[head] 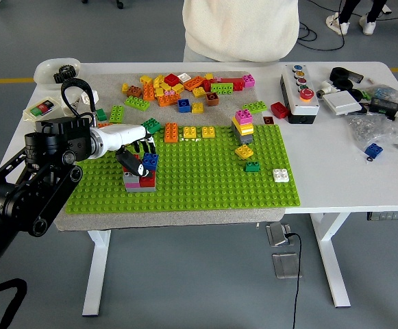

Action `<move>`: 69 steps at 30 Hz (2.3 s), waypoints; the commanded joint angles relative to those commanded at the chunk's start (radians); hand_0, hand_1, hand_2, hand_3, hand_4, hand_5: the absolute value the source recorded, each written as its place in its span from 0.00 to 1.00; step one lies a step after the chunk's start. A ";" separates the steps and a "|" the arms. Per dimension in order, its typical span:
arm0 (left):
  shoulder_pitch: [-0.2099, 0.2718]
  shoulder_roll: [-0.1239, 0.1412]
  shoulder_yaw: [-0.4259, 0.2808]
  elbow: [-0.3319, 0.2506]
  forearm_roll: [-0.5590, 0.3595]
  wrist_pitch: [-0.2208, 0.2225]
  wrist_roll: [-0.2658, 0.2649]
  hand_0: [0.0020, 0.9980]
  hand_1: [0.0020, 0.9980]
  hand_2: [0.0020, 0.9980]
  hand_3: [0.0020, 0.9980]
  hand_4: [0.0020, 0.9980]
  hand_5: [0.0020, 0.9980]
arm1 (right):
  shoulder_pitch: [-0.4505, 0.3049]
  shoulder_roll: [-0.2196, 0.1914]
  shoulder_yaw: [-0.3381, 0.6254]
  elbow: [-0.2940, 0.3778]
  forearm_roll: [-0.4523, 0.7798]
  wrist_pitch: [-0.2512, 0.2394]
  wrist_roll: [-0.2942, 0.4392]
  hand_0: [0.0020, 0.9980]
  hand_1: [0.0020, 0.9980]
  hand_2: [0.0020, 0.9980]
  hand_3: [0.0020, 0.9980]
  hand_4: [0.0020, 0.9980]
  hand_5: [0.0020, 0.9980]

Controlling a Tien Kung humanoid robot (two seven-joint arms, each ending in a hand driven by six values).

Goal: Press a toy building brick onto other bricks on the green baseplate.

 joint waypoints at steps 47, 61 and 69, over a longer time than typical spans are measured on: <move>0.183 0.085 0.007 -0.261 0.000 0.267 -0.126 1.00 0.99 0.90 0.59 1.00 0.53 | 0.004 -0.006 0.010 0.000 0.001 0.002 -0.003 0.75 0.64 0.68 0.61 0.87 0.52; 0.241 0.100 0.011 -0.218 0.000 0.414 -0.182 1.00 0.99 0.90 0.59 1.00 0.63 | 0.007 -0.003 0.012 0.000 0.001 0.005 -0.003 0.75 0.64 0.68 0.61 0.87 0.52; 0.250 0.097 0.016 -0.194 0.000 0.423 -0.188 1.00 0.98 0.90 0.60 1.00 0.66 | 0.009 -0.003 0.011 0.000 0.001 0.005 -0.004 0.75 0.64 0.68 0.61 0.87 0.52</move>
